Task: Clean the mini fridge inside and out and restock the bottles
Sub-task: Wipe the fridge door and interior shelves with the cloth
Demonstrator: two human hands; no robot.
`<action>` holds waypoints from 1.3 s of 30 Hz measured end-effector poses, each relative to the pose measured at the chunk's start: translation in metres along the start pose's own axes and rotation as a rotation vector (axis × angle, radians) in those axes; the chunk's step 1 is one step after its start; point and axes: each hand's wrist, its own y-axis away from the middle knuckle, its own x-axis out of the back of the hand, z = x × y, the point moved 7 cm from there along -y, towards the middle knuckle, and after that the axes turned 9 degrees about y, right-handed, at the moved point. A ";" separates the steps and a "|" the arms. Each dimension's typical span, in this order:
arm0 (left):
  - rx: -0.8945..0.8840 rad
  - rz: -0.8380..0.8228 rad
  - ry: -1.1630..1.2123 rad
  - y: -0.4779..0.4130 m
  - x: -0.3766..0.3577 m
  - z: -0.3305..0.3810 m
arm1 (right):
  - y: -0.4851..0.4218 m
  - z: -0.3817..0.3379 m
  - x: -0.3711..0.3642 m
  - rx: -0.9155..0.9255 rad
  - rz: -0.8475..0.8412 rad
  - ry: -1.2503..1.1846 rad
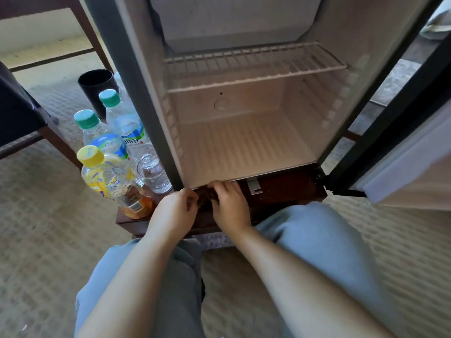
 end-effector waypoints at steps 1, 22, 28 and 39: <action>-0.015 -0.002 0.030 -0.005 -0.003 0.006 | 0.000 0.016 0.009 -0.032 0.033 0.018; -0.463 -0.169 0.175 -0.053 -0.099 0.170 | -0.019 0.173 0.116 -0.872 0.848 -0.461; -0.576 -0.120 0.234 -0.061 -0.090 0.221 | -0.025 0.195 0.097 -0.897 0.552 -0.495; -0.409 -0.239 0.154 -0.072 -0.113 0.173 | -0.002 0.188 0.112 -0.732 0.438 -0.269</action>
